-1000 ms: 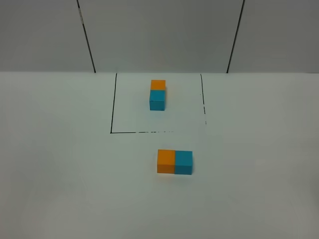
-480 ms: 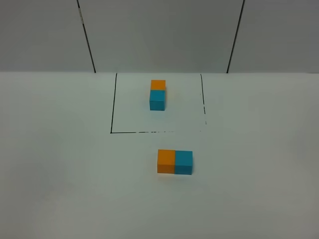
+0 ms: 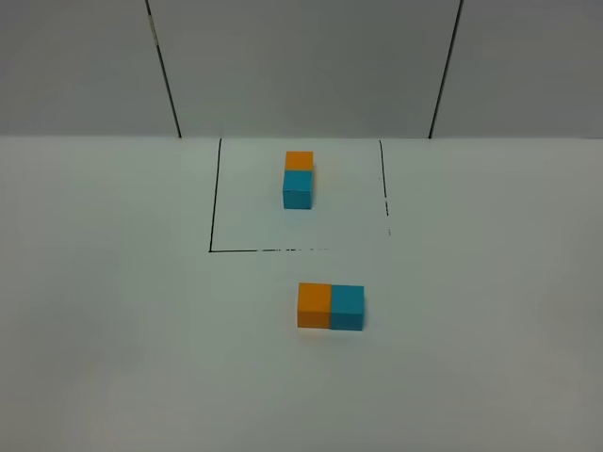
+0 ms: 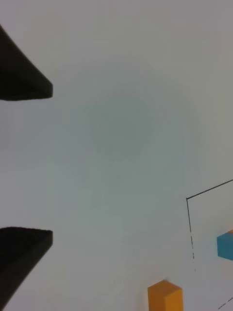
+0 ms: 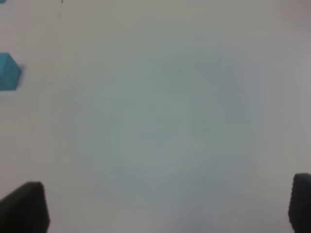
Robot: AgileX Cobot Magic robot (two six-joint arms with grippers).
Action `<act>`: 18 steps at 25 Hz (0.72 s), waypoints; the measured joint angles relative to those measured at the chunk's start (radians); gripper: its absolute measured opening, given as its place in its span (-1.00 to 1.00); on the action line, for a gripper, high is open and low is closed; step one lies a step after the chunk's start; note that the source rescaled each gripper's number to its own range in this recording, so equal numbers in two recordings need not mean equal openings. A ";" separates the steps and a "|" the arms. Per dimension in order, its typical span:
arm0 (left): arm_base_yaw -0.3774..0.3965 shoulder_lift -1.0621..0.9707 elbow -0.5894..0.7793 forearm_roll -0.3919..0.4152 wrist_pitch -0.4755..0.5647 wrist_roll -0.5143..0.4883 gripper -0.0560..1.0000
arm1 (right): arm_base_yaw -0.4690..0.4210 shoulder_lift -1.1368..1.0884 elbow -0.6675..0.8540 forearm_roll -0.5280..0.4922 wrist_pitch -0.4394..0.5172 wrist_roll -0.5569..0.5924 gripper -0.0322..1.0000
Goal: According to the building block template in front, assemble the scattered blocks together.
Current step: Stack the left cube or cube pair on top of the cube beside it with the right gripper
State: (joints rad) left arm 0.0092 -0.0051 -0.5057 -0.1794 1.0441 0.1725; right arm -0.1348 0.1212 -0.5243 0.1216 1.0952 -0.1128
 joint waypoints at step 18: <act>0.000 0.000 0.000 0.000 0.000 0.000 -0.45 | 0.140 -0.116 0.027 -0.021 -0.032 0.046 1.00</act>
State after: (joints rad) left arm 0.0092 -0.0051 -0.5057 -0.1794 1.0441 0.1725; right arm 0.0053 0.0055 -0.4971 0.1011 1.0628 -0.0671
